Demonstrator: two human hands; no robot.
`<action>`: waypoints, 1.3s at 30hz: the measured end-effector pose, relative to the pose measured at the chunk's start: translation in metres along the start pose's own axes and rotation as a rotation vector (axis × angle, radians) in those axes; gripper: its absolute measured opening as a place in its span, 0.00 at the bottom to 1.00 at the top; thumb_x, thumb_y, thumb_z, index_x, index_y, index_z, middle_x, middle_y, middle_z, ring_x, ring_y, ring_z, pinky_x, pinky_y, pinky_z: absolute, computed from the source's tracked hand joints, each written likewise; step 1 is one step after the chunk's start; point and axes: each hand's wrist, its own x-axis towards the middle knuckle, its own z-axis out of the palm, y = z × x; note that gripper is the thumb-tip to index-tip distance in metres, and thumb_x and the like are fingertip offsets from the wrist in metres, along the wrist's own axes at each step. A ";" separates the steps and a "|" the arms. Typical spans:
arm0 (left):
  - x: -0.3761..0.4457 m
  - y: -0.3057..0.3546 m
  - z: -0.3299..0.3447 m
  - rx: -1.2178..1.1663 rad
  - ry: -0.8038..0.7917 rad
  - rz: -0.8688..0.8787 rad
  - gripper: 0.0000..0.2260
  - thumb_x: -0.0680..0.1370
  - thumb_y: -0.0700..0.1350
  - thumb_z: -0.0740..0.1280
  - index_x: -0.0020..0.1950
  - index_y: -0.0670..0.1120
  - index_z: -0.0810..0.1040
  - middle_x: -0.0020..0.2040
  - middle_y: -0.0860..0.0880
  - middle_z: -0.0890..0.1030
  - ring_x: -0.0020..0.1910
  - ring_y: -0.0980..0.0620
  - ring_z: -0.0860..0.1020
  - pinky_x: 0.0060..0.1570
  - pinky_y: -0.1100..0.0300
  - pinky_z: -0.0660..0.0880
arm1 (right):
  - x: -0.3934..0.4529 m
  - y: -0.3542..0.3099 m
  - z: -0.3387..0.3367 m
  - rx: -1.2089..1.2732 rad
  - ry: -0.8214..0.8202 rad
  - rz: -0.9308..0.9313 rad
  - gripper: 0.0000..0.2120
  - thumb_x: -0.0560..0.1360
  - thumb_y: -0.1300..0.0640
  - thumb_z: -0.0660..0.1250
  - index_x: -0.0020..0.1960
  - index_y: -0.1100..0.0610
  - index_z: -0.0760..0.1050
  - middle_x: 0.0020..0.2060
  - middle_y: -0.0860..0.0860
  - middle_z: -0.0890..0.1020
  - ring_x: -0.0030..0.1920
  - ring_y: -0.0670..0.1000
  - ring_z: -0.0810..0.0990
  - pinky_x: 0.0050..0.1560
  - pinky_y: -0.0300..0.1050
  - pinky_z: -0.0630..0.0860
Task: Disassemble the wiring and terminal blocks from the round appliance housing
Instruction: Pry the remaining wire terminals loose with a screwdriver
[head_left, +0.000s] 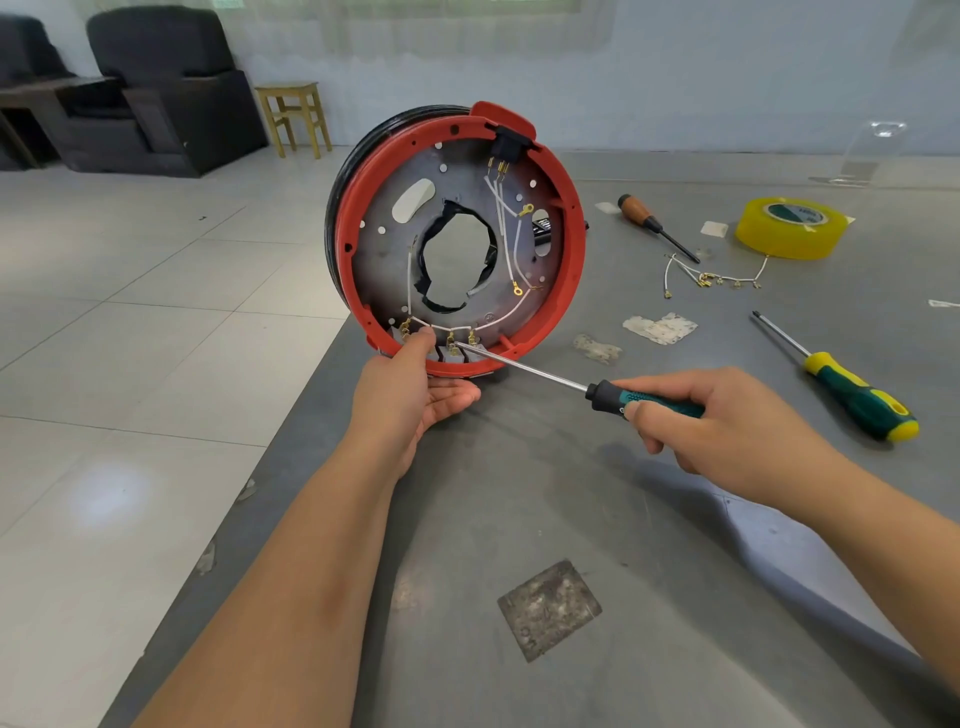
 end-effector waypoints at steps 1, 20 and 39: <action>0.000 0.000 0.000 0.003 0.001 -0.001 0.14 0.85 0.52 0.64 0.53 0.42 0.79 0.39 0.36 0.86 0.36 0.42 0.87 0.30 0.59 0.82 | -0.001 0.000 0.000 -0.003 0.006 -0.012 0.14 0.79 0.51 0.66 0.49 0.31 0.82 0.29 0.42 0.80 0.24 0.44 0.70 0.26 0.32 0.67; -0.002 0.003 -0.002 -0.141 -0.021 -0.068 0.13 0.85 0.48 0.66 0.63 0.39 0.77 0.46 0.37 0.87 0.42 0.40 0.88 0.34 0.58 0.83 | 0.002 0.005 0.002 -0.053 0.017 -0.029 0.14 0.77 0.48 0.65 0.47 0.26 0.80 0.30 0.43 0.81 0.25 0.44 0.71 0.26 0.33 0.68; -0.004 0.002 0.001 -0.035 -0.019 -0.045 0.14 0.84 0.47 0.68 0.66 0.40 0.77 0.53 0.36 0.86 0.42 0.40 0.88 0.33 0.58 0.83 | 0.002 0.014 -0.006 -0.078 0.050 -0.064 0.13 0.77 0.46 0.65 0.48 0.25 0.79 0.32 0.43 0.83 0.26 0.44 0.71 0.27 0.34 0.67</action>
